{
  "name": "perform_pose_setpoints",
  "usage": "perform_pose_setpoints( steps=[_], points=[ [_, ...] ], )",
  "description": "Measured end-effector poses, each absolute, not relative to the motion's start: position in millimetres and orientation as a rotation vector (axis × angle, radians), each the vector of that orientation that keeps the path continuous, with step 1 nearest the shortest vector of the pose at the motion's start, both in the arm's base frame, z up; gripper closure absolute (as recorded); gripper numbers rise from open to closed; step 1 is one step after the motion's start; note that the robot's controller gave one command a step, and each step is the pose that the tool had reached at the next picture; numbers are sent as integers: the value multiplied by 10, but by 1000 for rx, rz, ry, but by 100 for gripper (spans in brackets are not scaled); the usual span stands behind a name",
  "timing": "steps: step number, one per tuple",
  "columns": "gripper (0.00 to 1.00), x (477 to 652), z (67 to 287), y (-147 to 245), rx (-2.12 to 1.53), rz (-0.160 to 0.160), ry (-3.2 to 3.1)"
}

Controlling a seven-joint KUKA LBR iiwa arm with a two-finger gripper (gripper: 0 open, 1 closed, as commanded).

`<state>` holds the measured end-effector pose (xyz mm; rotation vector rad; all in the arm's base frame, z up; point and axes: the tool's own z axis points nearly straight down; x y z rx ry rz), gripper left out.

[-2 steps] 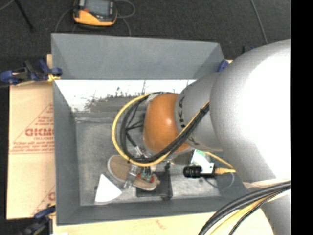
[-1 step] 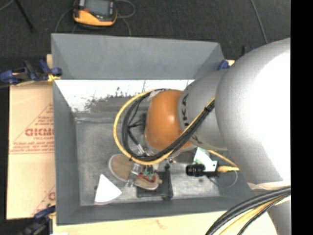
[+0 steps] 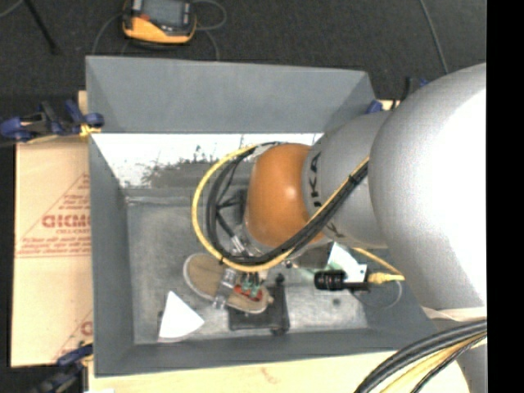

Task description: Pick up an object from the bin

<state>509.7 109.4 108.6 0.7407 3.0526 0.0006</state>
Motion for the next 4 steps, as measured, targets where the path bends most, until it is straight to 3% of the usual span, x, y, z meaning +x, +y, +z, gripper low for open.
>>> perform_pose_setpoints(
  steps=[4],
  points=[
    [100, 5104, 1428, 1085, 735, 1, 3052]
  ],
)
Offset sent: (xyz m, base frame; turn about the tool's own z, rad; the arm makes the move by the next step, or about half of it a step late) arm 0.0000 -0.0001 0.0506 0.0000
